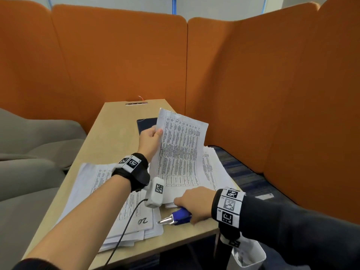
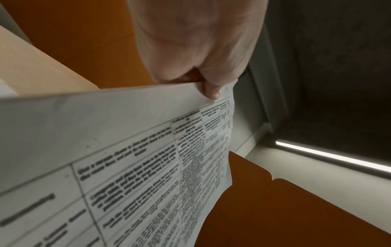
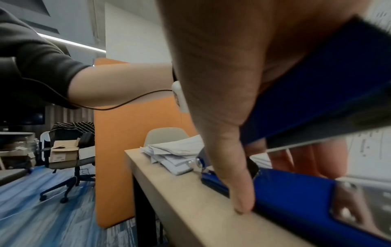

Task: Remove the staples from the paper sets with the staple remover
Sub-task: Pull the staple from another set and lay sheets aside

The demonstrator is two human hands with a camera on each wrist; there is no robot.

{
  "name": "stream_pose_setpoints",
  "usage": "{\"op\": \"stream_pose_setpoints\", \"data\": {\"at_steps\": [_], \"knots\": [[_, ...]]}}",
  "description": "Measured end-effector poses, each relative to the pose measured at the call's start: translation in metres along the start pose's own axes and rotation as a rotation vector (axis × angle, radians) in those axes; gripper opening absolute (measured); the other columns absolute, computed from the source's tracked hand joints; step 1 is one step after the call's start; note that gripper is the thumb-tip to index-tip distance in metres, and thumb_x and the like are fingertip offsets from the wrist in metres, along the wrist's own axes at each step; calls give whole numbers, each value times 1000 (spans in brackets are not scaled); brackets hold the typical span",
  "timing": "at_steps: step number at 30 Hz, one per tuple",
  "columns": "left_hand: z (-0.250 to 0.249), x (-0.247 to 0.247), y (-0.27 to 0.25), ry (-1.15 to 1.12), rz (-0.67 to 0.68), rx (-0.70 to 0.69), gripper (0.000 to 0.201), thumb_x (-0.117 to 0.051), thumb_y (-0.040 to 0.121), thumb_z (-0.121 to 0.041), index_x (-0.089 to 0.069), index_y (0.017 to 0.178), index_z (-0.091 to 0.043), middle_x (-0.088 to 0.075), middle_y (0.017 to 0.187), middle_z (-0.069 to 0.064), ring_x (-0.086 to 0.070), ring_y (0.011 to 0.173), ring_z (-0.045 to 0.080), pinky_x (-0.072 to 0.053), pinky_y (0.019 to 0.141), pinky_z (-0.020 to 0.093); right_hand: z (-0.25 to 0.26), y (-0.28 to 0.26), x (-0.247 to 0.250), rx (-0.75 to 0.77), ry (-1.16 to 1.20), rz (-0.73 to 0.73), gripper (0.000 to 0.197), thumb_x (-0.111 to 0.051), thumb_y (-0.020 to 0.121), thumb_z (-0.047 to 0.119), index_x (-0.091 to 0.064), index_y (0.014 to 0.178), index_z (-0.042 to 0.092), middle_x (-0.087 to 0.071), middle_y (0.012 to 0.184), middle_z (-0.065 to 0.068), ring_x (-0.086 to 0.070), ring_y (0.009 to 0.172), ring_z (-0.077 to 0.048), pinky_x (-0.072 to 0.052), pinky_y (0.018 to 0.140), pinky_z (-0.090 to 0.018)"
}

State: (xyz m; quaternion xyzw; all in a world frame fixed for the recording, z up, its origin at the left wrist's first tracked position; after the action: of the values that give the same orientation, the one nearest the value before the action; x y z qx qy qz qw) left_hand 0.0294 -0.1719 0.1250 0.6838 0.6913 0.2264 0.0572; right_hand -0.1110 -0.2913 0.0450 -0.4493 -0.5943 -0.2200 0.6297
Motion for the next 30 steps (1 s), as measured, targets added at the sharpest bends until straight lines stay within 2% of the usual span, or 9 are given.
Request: {"op": "stream_pose_setpoints", "data": {"at_steps": [7, 10, 12, 15, 18, 20, 24, 26, 30], "knots": [[2, 4, 0, -60, 17, 36, 27, -49, 100, -15, -61, 81, 1, -43, 61, -6, -38, 50, 5, -32, 52, 20, -34, -15, 48, -26, 337, -84, 39, -72, 85, 35, -40, 99, 16, -47, 79, 3, -44, 71, -17, -31, 55, -27], [0, 7, 4, -58, 0, 29, 29, -50, 99, -19, -54, 74, -5, -40, 64, 6, -36, 58, 14, -31, 60, 27, -73, -27, 100, -141, 464, -395, 43, -77, 78, 42, -49, 104, 23, -54, 81, 14, -54, 73, -8, -36, 58, -19], [-8, 6, 3, -17, 17, -13, 34, -49, 98, -20, -51, 65, -10, -45, 60, 0, -40, 55, 10, -33, 56, 23, -99, -38, 135, -206, 542, -730, 31, -76, 80, 43, -56, 92, 23, -56, 76, 12, -52, 66, -7, -34, 55, -12], [-26, -1, -3, 41, 49, -105, 36, -50, 98, -21, -51, 62, -19, -44, 57, -9, -38, 52, 6, -28, 50, 24, -130, -51, 170, -267, 851, -1254, 31, -63, 91, 42, -49, 79, 17, -47, 69, 7, -41, 58, -7, -33, 56, -19], [-42, -12, -4, 69, 68, -203, 41, -49, 96, -33, -56, 67, -5, -48, 56, 8, -39, 55, 12, -29, 54, 28, -137, -47, 185, -279, 1049, -1501, 27, -56, 96, 42, -51, 91, 16, -48, 73, 9, -45, 61, -5, -39, 64, -20], [-49, -19, -4, 100, 77, -262, 51, -45, 91, -45, -60, 78, 2, -60, 69, 24, -47, 59, 19, -35, 57, 31, -134, -40, 190, -286, 1061, -1539, 28, -55, 96, 43, -52, 96, 15, -50, 75, 9, -47, 63, -4, -41, 65, -19], [-58, -26, -8, 146, 49, -358, 47, -42, 93, -41, -61, 84, 2, -65, 79, 25, -55, 65, 30, -45, 62, 43, -130, -34, 195, -262, 1004, -1566, 26, -54, 96, 42, -52, 98, 16, -52, 75, 10, -46, 57, 3, -42, 62, -14], [-61, -27, -9, 163, 34, -375, 45, -43, 94, -37, -58, 80, 2, -62, 70, 21, -49, 62, 30, -39, 58, 40, -130, -33, 198, -233, 1040, -1546, 26, -54, 96, 42, -54, 97, 16, -53, 75, 10, -48, 61, -1, -43, 65, -18], [-73, -35, -17, 219, 56, -414, 36, -49, 99, -21, -48, 67, -4, -39, 53, -6, -31, 51, 8, -23, 50, 21, -122, -24, 199, -181, 1024, -1435, 23, -55, 95, 42, -51, 79, 26, -49, 68, 11, -46, 61, -8, -40, 64, -23]]}}
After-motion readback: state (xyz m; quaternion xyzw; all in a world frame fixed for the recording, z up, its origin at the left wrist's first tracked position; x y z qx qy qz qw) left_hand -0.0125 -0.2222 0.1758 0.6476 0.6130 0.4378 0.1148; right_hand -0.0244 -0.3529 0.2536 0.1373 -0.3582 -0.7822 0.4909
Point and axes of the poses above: each hand's wrist, its own y-axis towards the middle knuckle, its own x-axis out of the back of the hand, z = x × y, the point moved 4 cm from there along y, towards the middle knuckle
